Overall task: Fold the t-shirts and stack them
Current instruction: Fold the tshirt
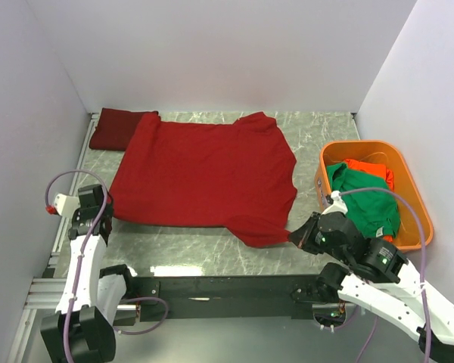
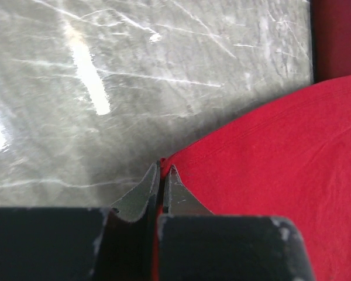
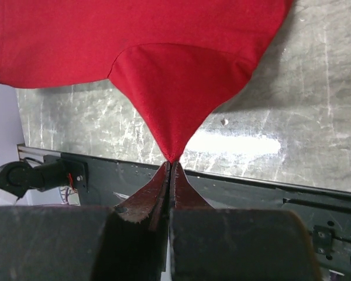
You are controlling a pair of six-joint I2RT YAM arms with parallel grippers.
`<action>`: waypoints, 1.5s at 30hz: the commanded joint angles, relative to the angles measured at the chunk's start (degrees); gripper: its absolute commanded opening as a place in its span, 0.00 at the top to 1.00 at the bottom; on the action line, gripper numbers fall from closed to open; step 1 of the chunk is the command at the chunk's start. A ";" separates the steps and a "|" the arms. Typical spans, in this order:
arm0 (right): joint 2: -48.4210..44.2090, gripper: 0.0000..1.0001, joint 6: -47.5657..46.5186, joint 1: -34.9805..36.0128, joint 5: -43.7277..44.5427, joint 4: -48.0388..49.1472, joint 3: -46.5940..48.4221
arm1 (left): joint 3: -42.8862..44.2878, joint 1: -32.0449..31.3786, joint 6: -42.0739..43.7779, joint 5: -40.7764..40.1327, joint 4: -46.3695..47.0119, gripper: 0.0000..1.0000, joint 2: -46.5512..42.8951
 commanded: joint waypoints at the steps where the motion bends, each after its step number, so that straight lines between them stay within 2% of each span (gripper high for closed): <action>1: -1.15 1.00 -0.20 0.36 0.97 -3.34 2.98 | 1.00 0.39 0.06 -3.40 -3.75 0.99 -4.23; 6: -1.67 1.00 -1.08 0.36 0.45 -6.06 4.47 | -0.23 0.30 -2.05 -2.43 -7.27 0.99 -9.95; 14: -5.54 1.00 -0.82 0.36 0.71 -10.81 5.35 | 1.61 -0.32 -4.52 -3.14 -11.67 0.99 -14.44; 17: -5.81 1.00 -0.82 0.36 0.63 -8.99 5.44 | 2.93 -0.40 -3.46 -3.40 -11.59 0.99 -14.45; 19: -4.06 1.00 -2.04 0.36 -0.07 -6.18 4.31 | 2.67 -0.32 -1.19 -2.35 -7.74 0.99 -13.13; 23: 3.67 1.00 -4.85 0.36 1.50 4.72 0.70 | 2.14 -0.49 0.76 1.77 -0.18 0.99 -6.29; 26: 13.50 1.00 -7.49 -0.16 7.03 13.76 1.22 | 3.28 -1.63 0.76 2.66 3.60 0.99 2.14; 27: 19.19 1.00 -9.33 -1.73 7.56 15.36 2.70 | 3.63 -2.16 0.67 2.14 4.58 0.99 6.26; 29: 24.32 1.00 -11.35 -4.11 6.87 18.78 3.94 | 5.04 -3.73 -0.12 1.70 6.25 0.99 10.06; 32: 33.63 1.00 -15.66 -11.57 1.44 26.16 6.58 | 7.67 -5.32 -1.35 1.26 8.28 0.99 16.57; 38: 41.91 1.00 -21.12 -22.47 -4.73 30.93 11.84 | 13.65 -6.47 -2.93 0.03 9.95 0.99 26.33; 45: 49.73 1.00 -22.88 -28.37 -8.42 34.01 16.25 | 20.50 -7.00 -3.63 -0.59 9.34 0.99 36.07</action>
